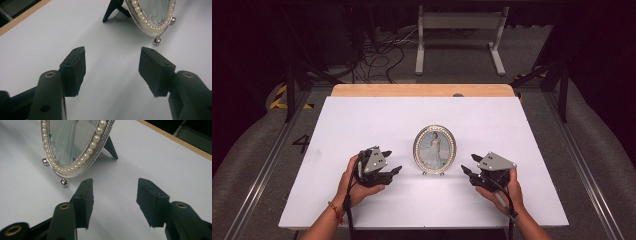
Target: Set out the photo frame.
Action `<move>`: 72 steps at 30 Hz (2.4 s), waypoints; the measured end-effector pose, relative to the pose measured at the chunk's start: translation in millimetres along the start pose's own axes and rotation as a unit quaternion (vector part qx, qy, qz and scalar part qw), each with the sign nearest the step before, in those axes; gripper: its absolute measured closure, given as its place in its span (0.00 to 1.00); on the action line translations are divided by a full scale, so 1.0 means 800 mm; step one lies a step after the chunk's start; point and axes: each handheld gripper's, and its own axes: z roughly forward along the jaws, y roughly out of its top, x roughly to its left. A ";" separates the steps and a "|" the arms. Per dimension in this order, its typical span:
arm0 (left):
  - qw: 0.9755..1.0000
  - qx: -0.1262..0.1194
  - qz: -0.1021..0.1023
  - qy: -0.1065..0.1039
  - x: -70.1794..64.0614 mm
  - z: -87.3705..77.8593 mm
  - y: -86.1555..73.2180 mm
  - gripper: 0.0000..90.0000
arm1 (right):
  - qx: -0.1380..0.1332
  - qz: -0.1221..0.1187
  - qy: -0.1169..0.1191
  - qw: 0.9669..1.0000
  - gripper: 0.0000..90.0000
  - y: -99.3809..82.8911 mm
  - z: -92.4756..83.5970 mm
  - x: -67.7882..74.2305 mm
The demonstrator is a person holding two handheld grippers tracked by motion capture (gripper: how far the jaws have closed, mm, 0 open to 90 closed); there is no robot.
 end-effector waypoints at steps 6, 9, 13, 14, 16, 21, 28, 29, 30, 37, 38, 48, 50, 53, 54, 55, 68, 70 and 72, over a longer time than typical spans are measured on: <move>1.000 0.005 -0.008 0.009 0.003 -0.007 -0.012 0.38 | 0.011 -0.002 -0.005 1.000 0.37 -0.008 0.001 -0.001; 1.000 0.009 -0.011 0.016 0.004 -0.010 -0.019 0.31 | 0.018 -0.002 -0.006 1.000 0.33 -0.011 0.000 -0.002; 1.000 0.008 -0.020 0.016 0.004 -0.015 -0.026 0.23 | 0.015 -0.002 -0.007 1.000 0.30 -0.017 -0.003 -0.004; 1.000 0.008 -0.021 0.019 0.003 -0.016 -0.028 0.20 | 0.014 -0.001 -0.008 1.000 0.28 -0.018 -0.004 -0.004; 1.000 0.009 -0.020 0.023 0.002 -0.018 -0.032 0.19 | 0.009 0.000 -0.004 1.000 0.28 -0.020 -0.007 -0.006; 0.999 0.017 -0.017 0.025 0.002 -0.027 -0.044 0.14 | 0.007 0.004 -0.006 1.000 0.26 -0.030 -0.017 -0.011; 0.999 0.014 -0.024 0.024 0.004 -0.041 -0.059 0.11 | 0.001 0.011 -0.008 1.000 0.25 -0.047 -0.034 -0.015; 0.999 0.015 -0.023 0.026 0.004 -0.043 -0.060 0.12 | 0.001 0.011 -0.008 1.000 0.25 -0.049 -0.036 -0.016; 0.999 0.013 -0.024 0.025 0.004 -0.046 -0.062 0.12 | 0.000 0.010 -0.010 1.000 0.25 -0.051 -0.038 -0.016; 0.999 0.003 -0.031 0.034 0.007 -0.064 -0.073 0.12 | -0.004 0.012 -0.020 1.000 0.25 -0.064 -0.052 -0.022; 0.999 0.002 -0.030 0.035 0.007 -0.066 -0.075 0.12 | -0.002 0.011 -0.023 1.000 0.25 -0.066 -0.054 -0.023; 0.998 -0.004 -0.050 0.043 0.011 -0.088 -0.101 0.12 | -0.006 0.027 -0.037 0.999 0.25 -0.085 -0.076 -0.034; 0.997 -0.007 -0.058 0.044 0.012 -0.094 -0.107 0.12 | -0.009 0.032 -0.040 0.999 0.24 -0.089 -0.080 -0.037; 0.997 -0.007 -0.068 0.046 0.015 -0.100 -0.117 0.12 | -0.011 0.043 -0.046 0.998 0.24 -0.096 -0.087 -0.043; 0.996 -0.007 -0.071 0.045 0.015 -0.102 -0.119 0.12 | -0.013 0.048 -0.046 0.998 0.24 -0.098 -0.089 -0.045; 0.996 -0.008 -0.074 0.045 0.016 -0.104 -0.123 0.12 | -0.013 0.052 -0.047 0.997 0.24 -0.100 -0.090 -0.046; 0.991 -0.045 -0.110 0.055 0.026 -0.129 -0.137 0.12 | -0.017 0.073 -0.065 0.995 0.23 -0.118 -0.101 -0.055; 0.990 -0.051 -0.116 0.054 0.027 -0.128 -0.138 0.12 | -0.015 0.070 -0.069 0.995 0.23 -0.118 -0.102 -0.055; 0.990 -0.051 -0.121 0.054 0.027 -0.127 -0.138 0.12 | -0.017 0.073 -0.070 0.995 0.23 -0.118 -0.103 -0.056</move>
